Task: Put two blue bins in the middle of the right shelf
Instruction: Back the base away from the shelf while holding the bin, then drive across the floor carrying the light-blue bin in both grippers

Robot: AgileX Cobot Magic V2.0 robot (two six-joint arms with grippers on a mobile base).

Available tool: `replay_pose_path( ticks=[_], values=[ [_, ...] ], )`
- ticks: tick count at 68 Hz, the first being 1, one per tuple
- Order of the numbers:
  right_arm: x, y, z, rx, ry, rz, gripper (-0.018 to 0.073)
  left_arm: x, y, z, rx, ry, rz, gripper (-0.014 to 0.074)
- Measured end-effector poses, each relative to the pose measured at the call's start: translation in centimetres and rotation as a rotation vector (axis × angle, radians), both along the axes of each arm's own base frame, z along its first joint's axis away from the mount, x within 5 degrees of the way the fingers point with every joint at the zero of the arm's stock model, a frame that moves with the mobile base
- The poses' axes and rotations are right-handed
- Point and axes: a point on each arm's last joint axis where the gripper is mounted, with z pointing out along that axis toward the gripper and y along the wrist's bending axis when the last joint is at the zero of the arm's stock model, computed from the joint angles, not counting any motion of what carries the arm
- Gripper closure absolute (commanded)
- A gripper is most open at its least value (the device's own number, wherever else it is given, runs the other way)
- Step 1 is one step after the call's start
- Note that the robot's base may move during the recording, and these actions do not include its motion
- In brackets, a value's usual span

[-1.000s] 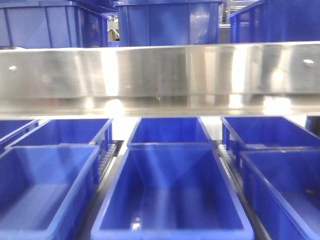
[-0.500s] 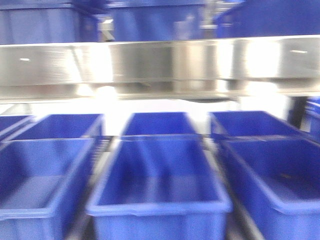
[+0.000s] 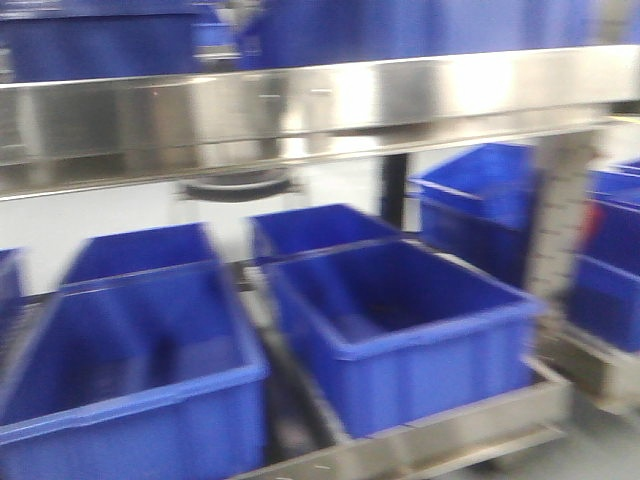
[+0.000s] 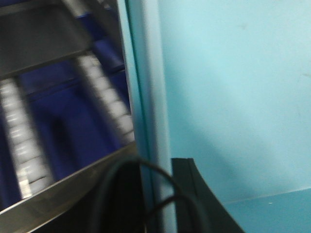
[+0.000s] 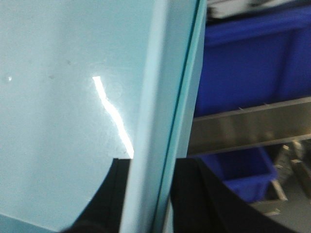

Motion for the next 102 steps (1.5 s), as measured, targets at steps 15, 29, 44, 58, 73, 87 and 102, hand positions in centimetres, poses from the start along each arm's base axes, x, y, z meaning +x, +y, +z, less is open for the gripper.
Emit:
replay_pose_path(
  ticks=[15, 29, 44, 58, 73, 87, 102],
  values=[
    [0.0, 0.0, 0.0, 0.0, 0.0, 0.0, 0.0713, -0.01, -0.01, 0.0, -0.001, 0.001, -0.001, 0.0707],
    [0.0, 0.0, 0.0, 0.0, 0.0, 0.0, 0.0713, 0.0, -0.02, 0.01, -0.002, -0.001, -0.001, 0.0707],
    [0.0, 0.0, 0.0, 0.0, 0.0, 0.0, 0.0713, 0.0, -0.02, 0.01, -0.002, -0.001, -0.001, 0.0707],
    [0.0, 0.0, 0.0, 0.0, 0.0, 0.0, 0.0713, 0.0, -0.02, 0.01, -0.002, -0.001, -0.001, 0.0707],
    [0.0, 0.0, 0.0, 0.0, 0.0, 0.0, 0.0713, -0.01, -0.04, 0.01, -0.002, -0.001, -0.002, 0.0707],
    [0.0, 0.0, 0.0, 0.0, 0.0, 0.0, 0.0713, -0.01, -0.04, 0.01, -0.002, -0.001, -0.002, 0.0707],
    [0.0, -0.01, 0.0, -0.002, -0.001, -0.001, 0.0713, -0.01, -0.05, 0.01, -0.004, 0.0, -0.003, 0.0707]
  ],
)
